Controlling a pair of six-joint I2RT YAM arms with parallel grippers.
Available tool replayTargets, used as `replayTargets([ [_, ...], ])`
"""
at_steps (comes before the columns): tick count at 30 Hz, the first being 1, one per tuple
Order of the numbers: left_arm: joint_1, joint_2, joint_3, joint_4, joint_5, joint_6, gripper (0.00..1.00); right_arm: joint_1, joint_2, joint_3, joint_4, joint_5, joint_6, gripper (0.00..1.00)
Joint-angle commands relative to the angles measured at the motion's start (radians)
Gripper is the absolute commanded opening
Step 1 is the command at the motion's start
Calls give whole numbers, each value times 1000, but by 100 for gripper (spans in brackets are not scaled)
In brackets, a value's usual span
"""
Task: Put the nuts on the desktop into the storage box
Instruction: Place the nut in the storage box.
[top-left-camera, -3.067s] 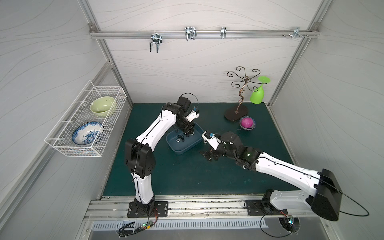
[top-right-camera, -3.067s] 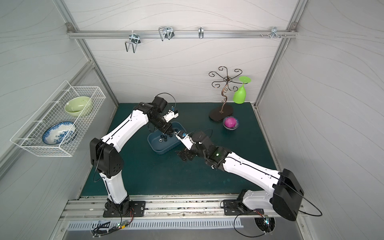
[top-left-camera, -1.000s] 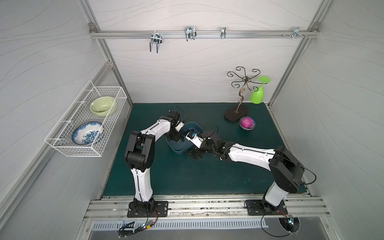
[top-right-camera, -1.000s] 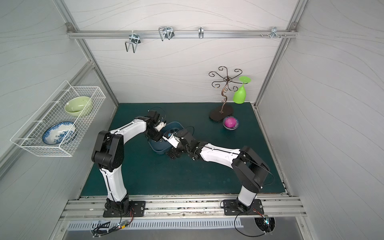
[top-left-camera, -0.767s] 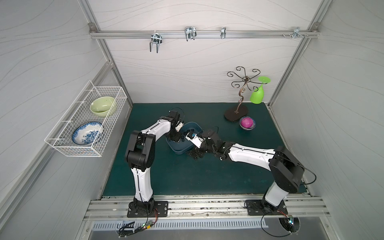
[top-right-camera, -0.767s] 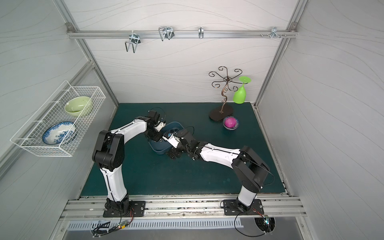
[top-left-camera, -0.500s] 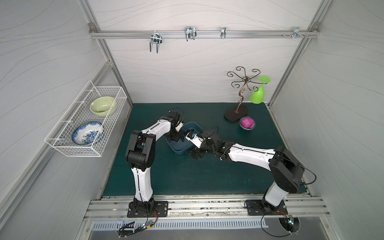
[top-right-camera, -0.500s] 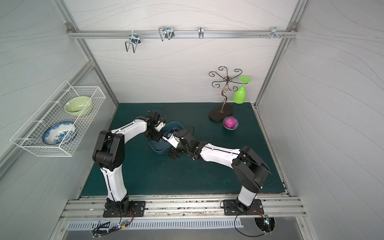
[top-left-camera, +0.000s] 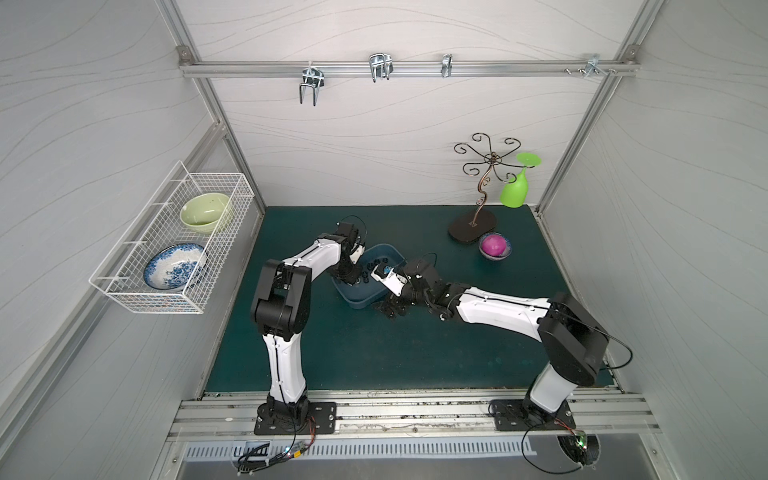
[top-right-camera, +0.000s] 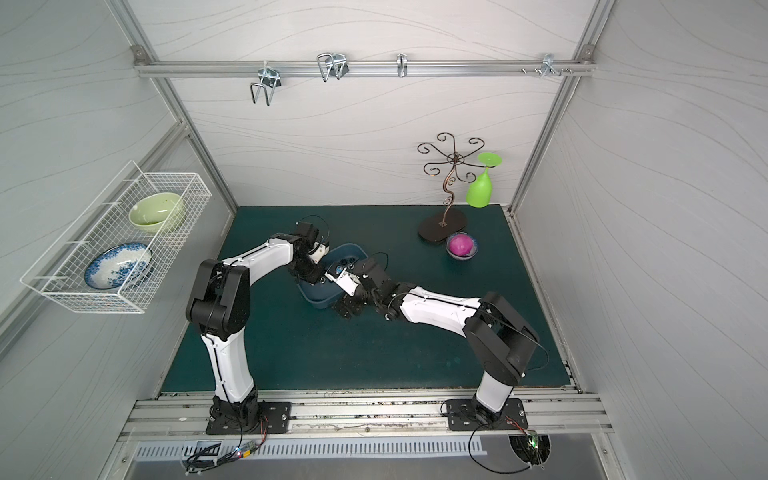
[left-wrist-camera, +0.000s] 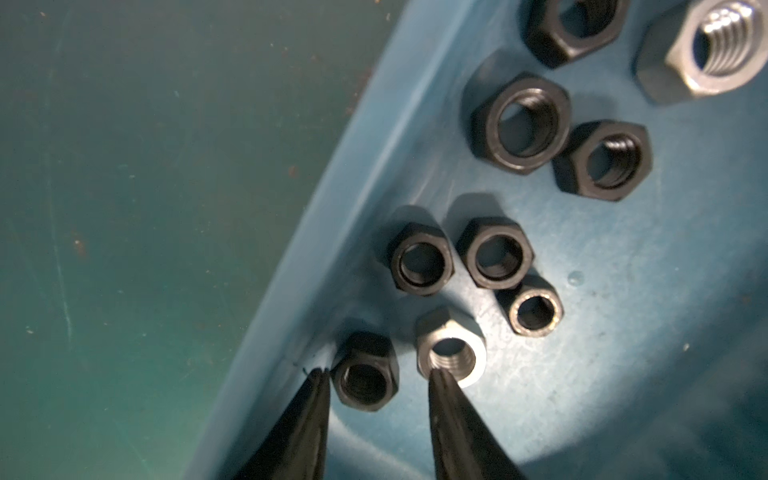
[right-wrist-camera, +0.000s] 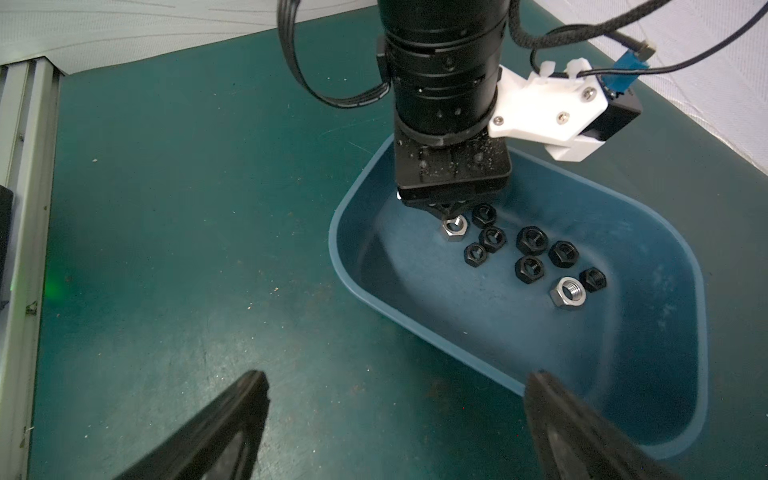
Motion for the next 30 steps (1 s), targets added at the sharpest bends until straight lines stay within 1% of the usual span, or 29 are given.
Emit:
replayTargets([
  [1,6,-17,6,16,-14,-10,44,-3,-25,-9,1,1,-6,99],
  [5,7,-50,17,-18,-7,-13,45,-4,-32,-12,-2,6,-8,99],
  [11,7,-184,1,-65,72,-26,47,-4,-52,-26,-16,12,-6,99],
  [15,12,-271,-6,-94,155,33,49,8,-82,23,-124,36,-32,99],
  [16,19,-298,-12,-93,192,42,50,10,-96,31,-143,39,-38,99],
  [17,27,-323,-18,-95,229,46,52,11,-112,34,-158,34,-40,99],
  [19,43,-377,-23,-97,292,58,66,10,-146,45,-198,37,-30,99],
  [20,45,-397,-24,-97,301,57,72,10,-157,58,-233,42,-19,99],
  [21,46,-424,-24,-102,305,58,79,11,-168,78,-276,59,-7,99],
  [22,47,-450,-21,-107,306,61,91,10,-177,98,-312,79,15,99],
  [23,47,-472,-19,-115,306,62,98,10,-189,111,-340,117,50,99],
  [24,48,-500,-17,-123,306,61,98,10,-204,122,-365,170,98,99],
  [27,51,-575,-13,-151,308,66,99,17,-254,163,-471,314,162,99],
  [30,53,-655,-18,-206,345,120,99,17,-299,204,-567,422,227,99],
])
